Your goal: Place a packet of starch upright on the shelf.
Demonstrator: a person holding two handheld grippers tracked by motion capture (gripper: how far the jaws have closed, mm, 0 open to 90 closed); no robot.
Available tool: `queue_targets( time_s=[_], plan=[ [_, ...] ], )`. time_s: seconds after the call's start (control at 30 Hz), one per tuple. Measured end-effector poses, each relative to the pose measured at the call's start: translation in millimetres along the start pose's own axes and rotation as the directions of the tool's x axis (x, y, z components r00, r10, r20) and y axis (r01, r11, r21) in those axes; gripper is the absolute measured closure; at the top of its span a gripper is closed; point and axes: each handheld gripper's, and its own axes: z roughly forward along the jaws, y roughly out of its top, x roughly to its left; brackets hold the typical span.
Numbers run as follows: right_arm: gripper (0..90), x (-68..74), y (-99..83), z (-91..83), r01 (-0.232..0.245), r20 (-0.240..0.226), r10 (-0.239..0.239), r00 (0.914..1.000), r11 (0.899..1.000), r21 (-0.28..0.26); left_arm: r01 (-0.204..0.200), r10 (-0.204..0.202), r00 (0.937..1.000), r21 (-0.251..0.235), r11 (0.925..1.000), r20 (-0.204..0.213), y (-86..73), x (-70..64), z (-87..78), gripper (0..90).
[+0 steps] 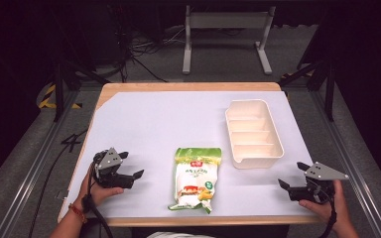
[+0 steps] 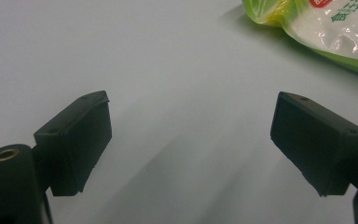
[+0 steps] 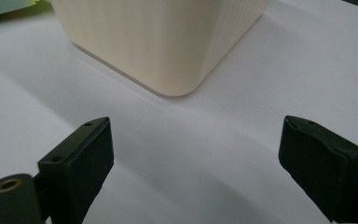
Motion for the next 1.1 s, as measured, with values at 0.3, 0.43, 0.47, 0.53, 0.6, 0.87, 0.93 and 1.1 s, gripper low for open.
queue_targets(
  time_s=[0.3,0.43,0.47,0.53,0.6,0.87,0.93,1.1],
  plan=[
    [9.4,-1.5,0.7,1.7,-0.004,0.003,0.004,1.0000,1.000,0.006,0.000,0.000,1.0000,-0.003,1.0000,0.005,-0.1,0.5,-0.3,12.9],
    [9.5,-1.5,0.9,1.5,-0.005,0.000,0.005,1.0000,1.000,0.007,-0.013,0.013,0.9998,-0.002,0.9999,0.013,0.8,-0.4,0.2,12.9],
    [9.5,-1.3,0.8,1.7,-0.004,0.002,0.004,1.0000,1.000,0.010,-0.020,0.020,0.9998,-0.001,0.9998,0.011,1.3,-1.2,0.3,12.9],
    [9.6,-1.3,0.5,2.1,-0.004,-0.004,0.005,1.0000,1.000,0.010,-0.026,0.026,0.9996,-0.006,0.9996,0.014,2.4,-2.4,0.0,13.3],
    [9.6,-0.9,0.4,2.4,-0.002,-0.002,0.002,1.0000,1.000,0.017,-0.037,0.037,0.9990,-0.011,0.9993,0.024,4.4,-3.4,-0.2,13.7],
    [9.6,2.9,1.8,5.1,0.016,-0.009,-0.016,0.9998,0.999,0.042,-0.086,0.084,0.9935,0.024,0.9960,0.077,21.4,-8.4,8.7,12.9],
    [9.6,3.5,2.2,5.7,0.020,-0.015,-0.019,0.9997,0.999,0.048,-0.100,0.097,0.9913,0.031,0.9945,0.089,26.6,-8.6,11.2,12.9],
    [9.8,2.2,0.6,6.9,0.018,-0.019,-0.017,0.9997,0.998,0.058,-0.121,0.115,0.9850,0.040,0.9918,0.129,40.1,-10.5,19.1,13.6]
  ],
)
